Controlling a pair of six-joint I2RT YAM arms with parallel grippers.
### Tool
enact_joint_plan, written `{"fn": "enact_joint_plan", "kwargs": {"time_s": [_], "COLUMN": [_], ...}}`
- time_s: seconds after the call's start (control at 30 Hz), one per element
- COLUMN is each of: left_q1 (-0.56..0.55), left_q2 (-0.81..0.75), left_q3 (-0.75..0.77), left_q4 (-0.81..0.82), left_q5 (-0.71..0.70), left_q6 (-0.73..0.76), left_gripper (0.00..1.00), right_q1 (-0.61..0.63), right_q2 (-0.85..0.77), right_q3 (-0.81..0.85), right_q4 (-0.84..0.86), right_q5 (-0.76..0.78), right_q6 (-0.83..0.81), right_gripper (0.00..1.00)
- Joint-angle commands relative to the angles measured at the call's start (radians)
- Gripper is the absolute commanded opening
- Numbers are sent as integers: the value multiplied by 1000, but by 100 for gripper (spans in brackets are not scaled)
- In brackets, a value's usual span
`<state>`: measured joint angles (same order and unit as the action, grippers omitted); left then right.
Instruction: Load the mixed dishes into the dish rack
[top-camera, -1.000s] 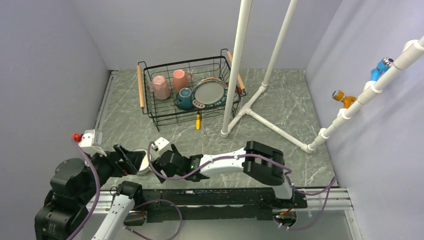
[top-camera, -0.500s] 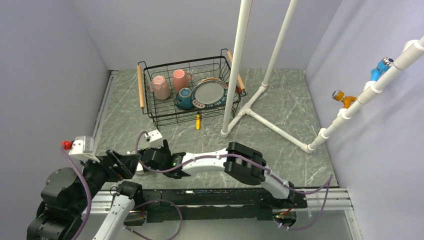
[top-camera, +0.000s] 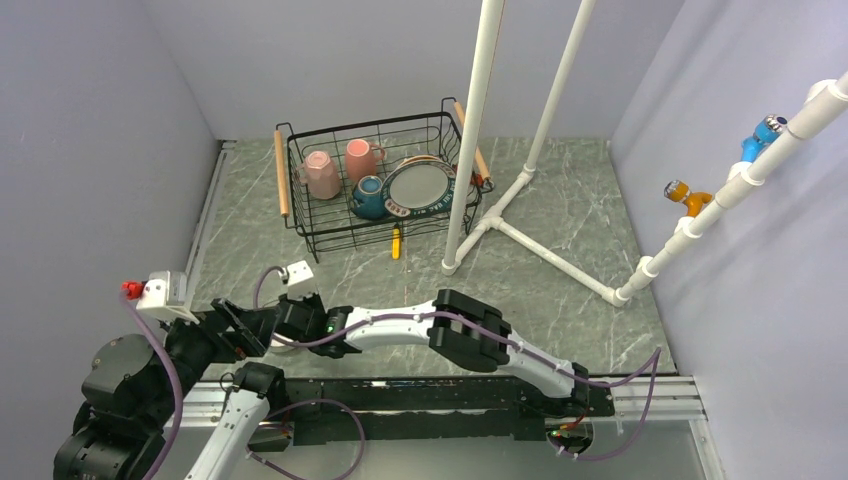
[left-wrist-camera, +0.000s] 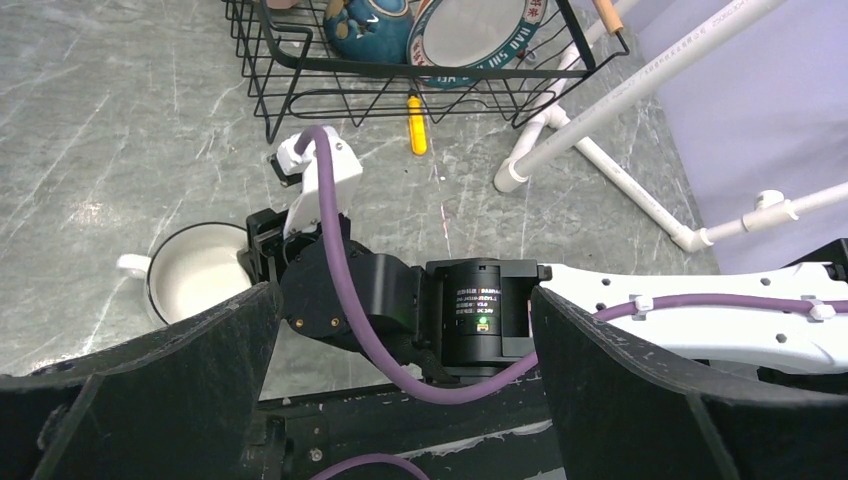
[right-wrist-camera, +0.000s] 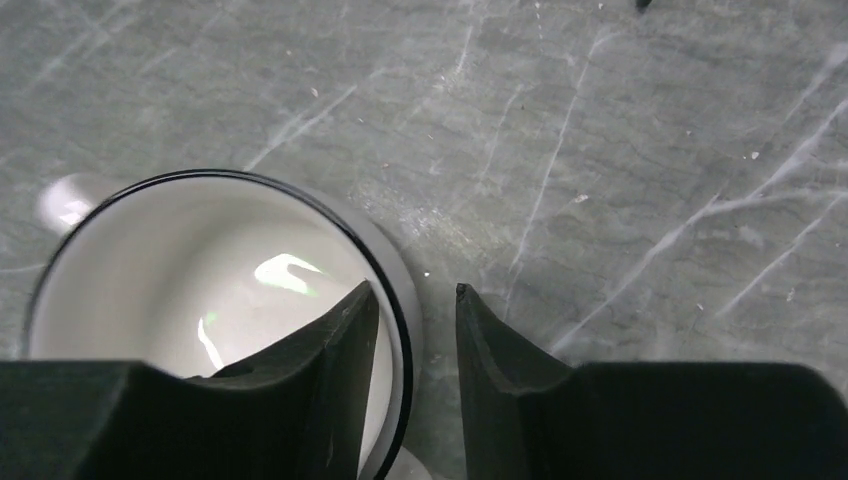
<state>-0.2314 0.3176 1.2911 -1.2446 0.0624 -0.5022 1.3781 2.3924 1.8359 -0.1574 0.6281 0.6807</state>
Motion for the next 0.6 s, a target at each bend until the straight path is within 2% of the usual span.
{"fn": "enact_joint_plan", "kwargs": {"time_s": [0.0,0.03,0.07,0.17,0.37,0.57], "left_q1": [0,0,0,0,0,0], "left_q2": [18,18,19,26,25,28], "left_q3": [8,7,7,10,-4,-55], "left_q4": [30,30,31,32,56,105], "left_q5": [-15,-17,-20,-19,-15,53], "left_q6": [-9,-11,-12,-16,-34,-79], "left_gripper": [99,99,99,99,99,99], "right_q1": [-1,0,0,-1,-17,-41], "right_q2": [16,2,-17,-109,-319,-662], "right_q3": [-16,-27,-46,-194,-519,-882], "right_q4": [-48,-51,-50,76,289,533], "right_q5": [40,43,48,48,21,68], "right_q6": [-9,-9,-6,-23,-93,-243], "right_gripper": [30,19,12,0,0,0]}}
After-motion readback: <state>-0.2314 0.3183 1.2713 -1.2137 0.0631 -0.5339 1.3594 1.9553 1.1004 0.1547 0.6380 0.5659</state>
